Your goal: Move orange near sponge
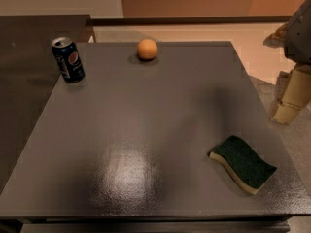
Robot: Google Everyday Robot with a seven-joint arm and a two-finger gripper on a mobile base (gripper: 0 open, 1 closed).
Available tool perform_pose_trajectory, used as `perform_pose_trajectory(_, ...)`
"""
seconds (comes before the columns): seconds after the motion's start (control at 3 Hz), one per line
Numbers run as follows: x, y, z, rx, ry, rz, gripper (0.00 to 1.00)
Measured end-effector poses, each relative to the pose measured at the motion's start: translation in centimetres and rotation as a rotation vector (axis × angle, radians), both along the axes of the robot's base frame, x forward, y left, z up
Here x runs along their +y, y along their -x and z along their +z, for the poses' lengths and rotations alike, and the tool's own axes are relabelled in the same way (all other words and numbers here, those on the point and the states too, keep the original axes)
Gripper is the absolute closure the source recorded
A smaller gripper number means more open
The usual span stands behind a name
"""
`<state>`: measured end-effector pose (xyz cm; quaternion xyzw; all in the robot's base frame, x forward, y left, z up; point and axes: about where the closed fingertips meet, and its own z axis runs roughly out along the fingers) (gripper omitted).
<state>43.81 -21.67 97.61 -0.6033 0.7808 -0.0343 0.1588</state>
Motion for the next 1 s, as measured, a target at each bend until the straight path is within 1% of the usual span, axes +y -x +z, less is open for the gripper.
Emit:
perform_pose_trajectory(0.33, 0.0, 0.0, 0.0, 0.0, 0.0, 0.0, 0.0)
perform_pose_trajectory(0.67, 0.4, -0.5, 0.1, -0.011, -0.007, -0.016, 0.0)
perform_pose_trajectory(1.0, 1.0, -2.6, 0.0, -0.05, -0.045, -0.08, 0.0)
